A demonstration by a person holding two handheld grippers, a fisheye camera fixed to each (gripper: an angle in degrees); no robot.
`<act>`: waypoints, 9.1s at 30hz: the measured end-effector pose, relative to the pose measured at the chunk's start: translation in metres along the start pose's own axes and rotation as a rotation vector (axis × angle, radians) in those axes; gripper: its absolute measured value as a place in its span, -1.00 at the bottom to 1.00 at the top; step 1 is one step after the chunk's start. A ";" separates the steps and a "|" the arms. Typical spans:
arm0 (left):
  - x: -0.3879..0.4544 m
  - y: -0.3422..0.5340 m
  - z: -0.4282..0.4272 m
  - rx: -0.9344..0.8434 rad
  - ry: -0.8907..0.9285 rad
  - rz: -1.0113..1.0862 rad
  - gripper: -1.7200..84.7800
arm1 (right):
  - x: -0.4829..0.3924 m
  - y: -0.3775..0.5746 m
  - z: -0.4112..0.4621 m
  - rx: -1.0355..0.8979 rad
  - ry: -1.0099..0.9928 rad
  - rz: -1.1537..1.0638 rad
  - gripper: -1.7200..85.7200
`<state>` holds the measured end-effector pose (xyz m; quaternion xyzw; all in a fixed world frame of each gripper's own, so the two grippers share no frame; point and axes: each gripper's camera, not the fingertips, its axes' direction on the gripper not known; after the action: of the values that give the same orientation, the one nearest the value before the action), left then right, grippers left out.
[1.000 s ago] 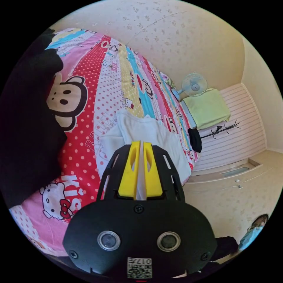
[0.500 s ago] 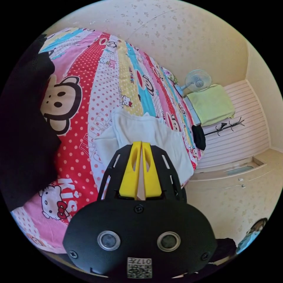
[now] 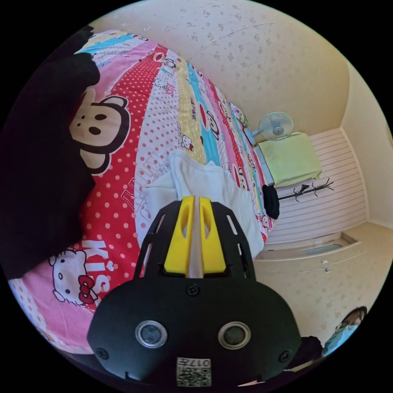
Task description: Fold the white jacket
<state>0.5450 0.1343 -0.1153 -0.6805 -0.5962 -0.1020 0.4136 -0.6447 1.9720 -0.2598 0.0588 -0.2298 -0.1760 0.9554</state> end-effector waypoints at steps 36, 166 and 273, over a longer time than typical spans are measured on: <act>-0.025 -0.006 0.022 -0.091 0.021 -0.073 -0.79 | 0.054 0.003 -0.047 0.035 -0.269 0.156 -0.91; 0.088 0.185 -0.036 0.315 0.212 0.654 -0.79 | 0.489 0.081 -0.209 0.640 -0.546 0.641 -0.75; -0.028 0.338 0.000 0.531 0.195 0.256 -0.81 | 0.033 -0.092 -0.051 -0.313 -1.030 -0.300 -0.80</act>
<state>0.8407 0.1326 -0.2822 -0.6053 -0.4689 0.0458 0.6416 -0.6226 1.8759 -0.3091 -0.1452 -0.6271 -0.3480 0.6816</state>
